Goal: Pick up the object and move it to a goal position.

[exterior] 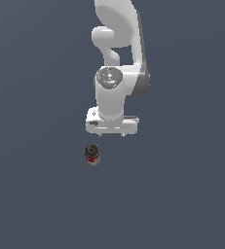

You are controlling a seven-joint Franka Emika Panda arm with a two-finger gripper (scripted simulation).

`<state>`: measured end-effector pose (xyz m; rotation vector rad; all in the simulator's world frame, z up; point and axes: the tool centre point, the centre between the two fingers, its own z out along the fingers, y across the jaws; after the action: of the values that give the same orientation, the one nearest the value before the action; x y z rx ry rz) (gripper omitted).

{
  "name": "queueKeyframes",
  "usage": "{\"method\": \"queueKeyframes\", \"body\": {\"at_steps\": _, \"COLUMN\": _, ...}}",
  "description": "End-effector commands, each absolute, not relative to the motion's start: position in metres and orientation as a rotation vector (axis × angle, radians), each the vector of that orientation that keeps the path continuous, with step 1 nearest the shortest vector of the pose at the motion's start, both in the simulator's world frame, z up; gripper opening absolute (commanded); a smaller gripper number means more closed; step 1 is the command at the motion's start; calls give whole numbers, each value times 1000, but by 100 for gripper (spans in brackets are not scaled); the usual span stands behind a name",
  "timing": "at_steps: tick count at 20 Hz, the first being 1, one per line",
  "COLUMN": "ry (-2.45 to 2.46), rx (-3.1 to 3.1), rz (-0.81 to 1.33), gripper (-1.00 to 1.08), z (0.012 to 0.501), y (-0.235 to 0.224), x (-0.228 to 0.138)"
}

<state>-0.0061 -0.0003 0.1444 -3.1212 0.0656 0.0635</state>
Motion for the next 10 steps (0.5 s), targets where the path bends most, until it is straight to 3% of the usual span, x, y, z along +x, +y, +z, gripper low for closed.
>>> {"method": "queueKeyframes", "body": {"at_steps": 1, "ry": 66, "rx": -3121, "rz": 63, "gripper": 100, "z": 144, "y": 0, "x": -6}}
{"method": "queueKeyframes", "body": {"at_steps": 10, "ry": 37, "rx": -3098, "rz": -18, "gripper": 100, "z": 172, "y": 19, "x": 9}}
